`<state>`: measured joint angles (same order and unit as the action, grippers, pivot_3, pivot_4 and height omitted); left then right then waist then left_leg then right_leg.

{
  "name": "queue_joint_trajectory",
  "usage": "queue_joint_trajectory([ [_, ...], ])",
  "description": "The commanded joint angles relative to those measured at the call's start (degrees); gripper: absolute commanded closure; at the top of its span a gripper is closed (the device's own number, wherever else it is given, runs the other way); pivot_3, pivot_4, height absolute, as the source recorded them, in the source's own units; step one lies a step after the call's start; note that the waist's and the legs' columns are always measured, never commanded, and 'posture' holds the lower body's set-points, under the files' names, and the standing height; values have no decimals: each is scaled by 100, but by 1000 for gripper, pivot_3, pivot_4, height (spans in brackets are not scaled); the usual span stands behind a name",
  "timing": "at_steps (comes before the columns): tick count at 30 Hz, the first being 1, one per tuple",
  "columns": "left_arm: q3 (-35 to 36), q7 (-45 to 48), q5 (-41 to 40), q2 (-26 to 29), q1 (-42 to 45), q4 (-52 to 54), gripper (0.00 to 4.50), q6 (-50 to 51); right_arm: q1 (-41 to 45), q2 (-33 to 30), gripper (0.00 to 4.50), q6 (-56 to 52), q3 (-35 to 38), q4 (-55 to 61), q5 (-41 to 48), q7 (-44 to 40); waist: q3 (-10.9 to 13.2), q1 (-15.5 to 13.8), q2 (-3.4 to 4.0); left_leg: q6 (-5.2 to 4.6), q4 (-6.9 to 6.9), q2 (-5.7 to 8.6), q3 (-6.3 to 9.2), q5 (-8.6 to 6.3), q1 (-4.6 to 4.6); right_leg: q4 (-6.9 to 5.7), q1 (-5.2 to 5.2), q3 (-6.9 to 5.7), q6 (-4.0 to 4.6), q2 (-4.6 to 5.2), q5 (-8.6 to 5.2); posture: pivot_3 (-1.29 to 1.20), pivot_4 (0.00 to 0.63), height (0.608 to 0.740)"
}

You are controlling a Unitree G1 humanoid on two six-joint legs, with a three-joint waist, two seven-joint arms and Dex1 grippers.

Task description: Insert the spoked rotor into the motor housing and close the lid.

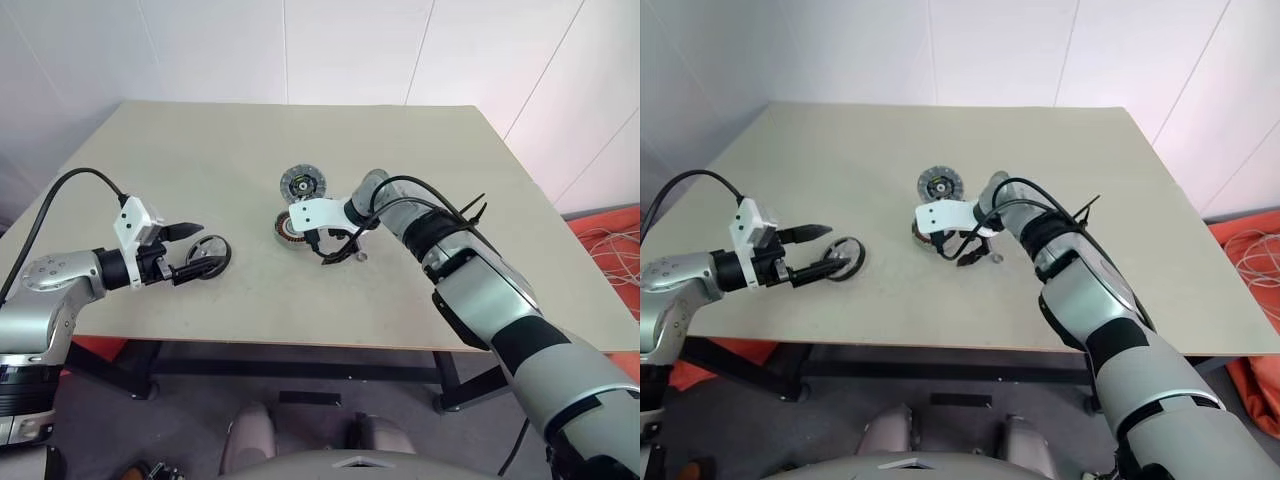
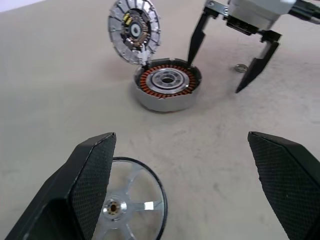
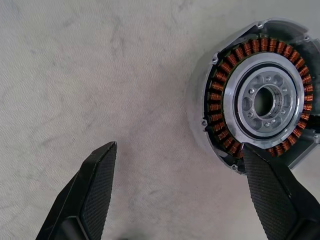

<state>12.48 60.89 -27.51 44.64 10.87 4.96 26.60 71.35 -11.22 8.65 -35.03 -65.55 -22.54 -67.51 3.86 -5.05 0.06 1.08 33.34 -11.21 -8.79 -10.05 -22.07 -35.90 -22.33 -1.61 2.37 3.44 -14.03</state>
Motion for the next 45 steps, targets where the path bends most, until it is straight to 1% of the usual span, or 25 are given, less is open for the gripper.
queue_joint_trajectory([
  [1, 113, -54, -112, 96, 14, 275, 0, 35, 289, 81, 574, 314, -61, -174, -246, 69, 1, 2, 1, 1, 1, -4, 0, 0, 0, -1, 0, 0, 1, -4, 0, 0, 0, 740],
  [6, 108, -146, -149, 36, 104, 305, 0, 7, 461, 251, 2363, 561, -203, -457, -665, 393, 2, 17, 3, 10, 2, -17, -1, 6, 3, -22, -8, -2, 18, -14, -8, 0, 0, 740],
  [12, 62, -231, -140, -16, 174, 329, 0, -43, 619, 490, 4434, 655, -202, -666, -931, 690, 3, 17, 4, 26, 5, -20, 0, 15, 6, -72, -28, 0, 40, -14, -22, 0, 0, 740],
  [16, 60, -258, -136, -34, 174, 343, 0, -57, 690, 574, 4475, 732, -166, -726, -1032, 814, 5, 22, 6, 40, 6, -27, 2, 23, 5, -85, -36, -1, 45, -20, -25, 0, 0, 740],
  [20, 78, -298, -147, -47, 153, 345, 0, -48, 805, 609, 4475, 852, -68, -670, -981, 750, 5, 65, 7, 46, 6, -30, 2, 27, 7, -90, -37, -1, 45, -22, -25, 0, 0, 740],
  [24, 109, -306, -128, -40, 127, 300, 0, -67, 897, 540, 4475, 998, 44, -446, -846, 341, 6, 99, 7, 46, 6, -32, 3, 27, -3, -90, -48, -1, 46, -26, -25, 0, 0, 740],
  [27, 124, -308, -111, -25, 108, 261, 0, -79, 864, 392, 4475, 1062, 130, -34, -692, -266, 8, 107, 6, 49, 6, -33, 2, 29, -9, -89, -52, -2, 49, -27, -27, 0, 0, 740],
  [31, 126, -317, -82, -16, 116, 182, 0, -109, 485, 41, 4475, 784, 146, 1015, -525, -1084, 11, 104, 1, 45, 8, -36, 3, 27, -13, -89, -56, -3, 50, -30, -27, 0, 0, 740],
  [35, 135, -334, -66, -13, 122, 128, 0, -131, -65, -307, 4475, 29, 185, 2403, -402, -1617, 12, 89, -4, 44, 17, -36, 5, 27, -12, -90, -47, -5, 50, -30, -27, 0, 0, 740],
  [39, 102, -323, -10, 3, 149, 18, 0, -187, -666, -537, 4475, -641, 135, 3539, -449, -1777, 14, 78, -8, 50, 35, -40, 6, 30, -9, -97, -39, -7, 49, -32, -27, 0, 0, 740],
  [45, 42, -300, 33, 19, 240, -92, 0, -245, -1323, -628, 4475, -1353, -37, 4468, -511, -1821, 14, 59, -9, 50, 38, -46, 6, 30, 19, -100, -15, -6, 49, -37, -26, 0, 0, 740],
])
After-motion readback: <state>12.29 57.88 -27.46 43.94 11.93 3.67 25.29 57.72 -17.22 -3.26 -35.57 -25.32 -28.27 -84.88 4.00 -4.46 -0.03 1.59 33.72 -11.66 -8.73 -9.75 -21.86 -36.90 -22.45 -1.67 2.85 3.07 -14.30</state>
